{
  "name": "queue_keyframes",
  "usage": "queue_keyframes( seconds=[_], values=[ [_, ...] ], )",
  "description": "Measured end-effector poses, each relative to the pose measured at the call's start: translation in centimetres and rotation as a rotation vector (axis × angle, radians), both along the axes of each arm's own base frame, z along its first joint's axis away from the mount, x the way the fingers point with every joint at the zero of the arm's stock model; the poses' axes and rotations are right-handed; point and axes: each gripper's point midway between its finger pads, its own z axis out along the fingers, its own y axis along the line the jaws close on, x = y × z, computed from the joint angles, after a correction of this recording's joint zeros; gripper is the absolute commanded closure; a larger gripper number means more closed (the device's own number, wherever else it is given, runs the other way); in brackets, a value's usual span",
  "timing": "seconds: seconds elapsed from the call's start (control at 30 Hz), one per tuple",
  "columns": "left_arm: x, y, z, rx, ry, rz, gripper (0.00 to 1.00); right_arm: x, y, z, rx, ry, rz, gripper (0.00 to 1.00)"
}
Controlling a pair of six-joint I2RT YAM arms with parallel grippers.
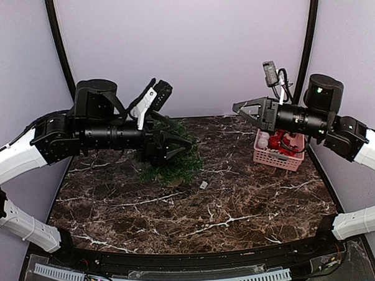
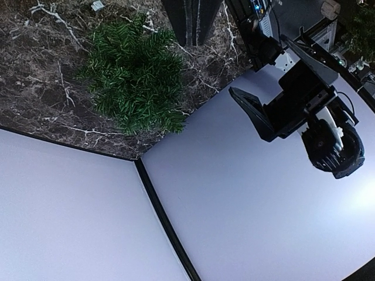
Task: Decorate the small christmas tree
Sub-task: Pass from the right arm to the left
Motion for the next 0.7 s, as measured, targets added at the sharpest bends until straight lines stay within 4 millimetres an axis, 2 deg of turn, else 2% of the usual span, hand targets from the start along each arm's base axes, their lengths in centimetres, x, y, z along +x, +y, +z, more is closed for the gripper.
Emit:
queue_keyframes(
  seconds=[0.17,0.3,0.47,0.6,0.7],
  values=[
    [0.2,1.5,-3.6,0.115,0.036,0.048,0.1,0.1,0.2,-0.2,-0.012,-0.01,0.002,1.0],
    [-0.1,2.1,-3.7,0.111,0.042,0.053,0.09,0.3,0.9,-0.7,-0.018,-0.003,0.026,1.0],
    [0.2,0.1,-2.5,0.046,0.026,0.014,0.05,0.3,1.6,-1.1,-0.019,0.003,0.055,1.0],
    [1.8,-2.2,-2.6,0.03,0.002,0.031,0.04,-0.2,1.9,-1.0,-0.017,0.001,0.081,1.0],
    [2.8,-2.9,-2.8,0.027,-0.024,0.058,0.03,-0.5,2.1,-1.0,-0.017,0.0,0.094,1.0]
  ],
)
